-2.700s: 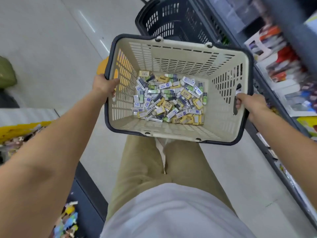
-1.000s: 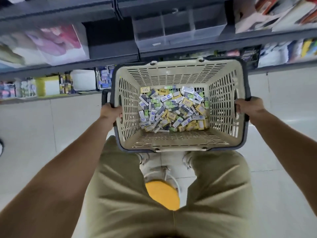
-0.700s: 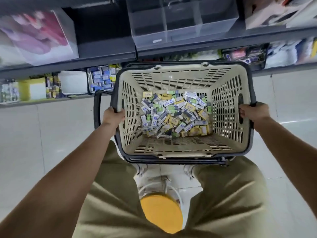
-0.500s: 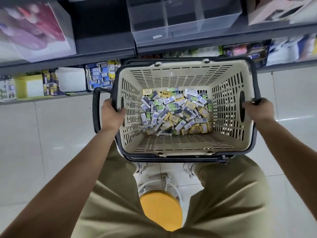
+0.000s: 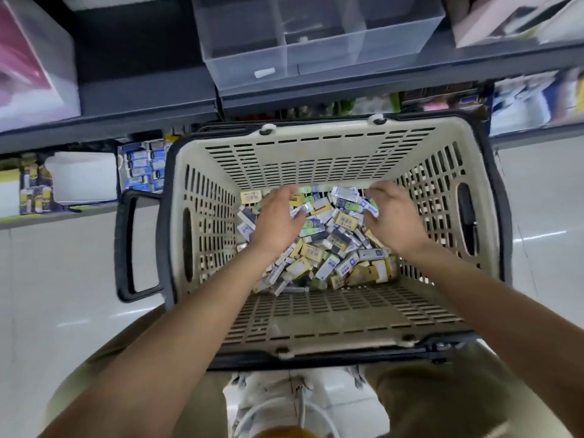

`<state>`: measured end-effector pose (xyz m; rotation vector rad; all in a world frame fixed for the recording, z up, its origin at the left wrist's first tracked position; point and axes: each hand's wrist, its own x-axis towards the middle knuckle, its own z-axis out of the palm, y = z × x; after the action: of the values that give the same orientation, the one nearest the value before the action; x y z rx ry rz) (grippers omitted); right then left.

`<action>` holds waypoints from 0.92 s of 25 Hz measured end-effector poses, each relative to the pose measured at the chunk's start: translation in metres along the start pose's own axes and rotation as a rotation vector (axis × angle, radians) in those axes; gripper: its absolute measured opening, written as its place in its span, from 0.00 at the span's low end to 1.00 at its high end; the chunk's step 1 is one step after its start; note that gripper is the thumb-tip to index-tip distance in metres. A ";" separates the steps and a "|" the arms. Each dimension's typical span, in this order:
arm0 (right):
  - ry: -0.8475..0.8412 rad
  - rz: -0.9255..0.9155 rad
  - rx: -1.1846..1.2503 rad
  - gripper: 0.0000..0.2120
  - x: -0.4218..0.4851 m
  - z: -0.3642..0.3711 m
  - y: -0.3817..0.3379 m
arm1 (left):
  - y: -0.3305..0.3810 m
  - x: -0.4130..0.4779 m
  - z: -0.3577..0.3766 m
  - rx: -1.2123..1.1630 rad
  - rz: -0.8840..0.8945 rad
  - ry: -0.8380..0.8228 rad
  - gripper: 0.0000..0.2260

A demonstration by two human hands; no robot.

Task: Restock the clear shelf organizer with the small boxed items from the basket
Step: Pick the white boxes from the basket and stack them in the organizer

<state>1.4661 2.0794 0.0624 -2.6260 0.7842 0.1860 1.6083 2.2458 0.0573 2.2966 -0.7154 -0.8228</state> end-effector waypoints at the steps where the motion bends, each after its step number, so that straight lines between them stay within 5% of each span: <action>1: -0.080 -0.001 -0.042 0.20 0.016 0.015 0.003 | -0.004 0.017 0.011 0.033 0.016 -0.041 0.18; 11: -0.289 0.049 -0.126 0.13 0.092 0.081 0.037 | -0.046 0.103 0.055 0.195 0.112 -0.288 0.17; 15: -0.216 0.072 -0.096 0.15 0.079 0.053 0.031 | -0.028 0.087 0.046 0.219 0.141 -0.328 0.20; 19: -0.190 0.041 0.255 0.09 0.053 0.030 0.001 | -0.007 0.059 0.022 -0.171 0.016 -0.388 0.07; 21: -0.195 0.004 0.387 0.03 0.039 0.031 -0.014 | -0.003 0.047 0.015 -0.379 -0.051 -0.358 0.07; 23: -0.176 -0.033 0.428 0.08 0.029 0.030 -0.027 | -0.003 0.036 0.011 -0.493 -0.078 -0.291 0.10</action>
<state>1.5046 2.0972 0.0372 -2.1837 0.6382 0.2107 1.6251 2.2204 0.0347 1.7909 -0.4755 -1.2333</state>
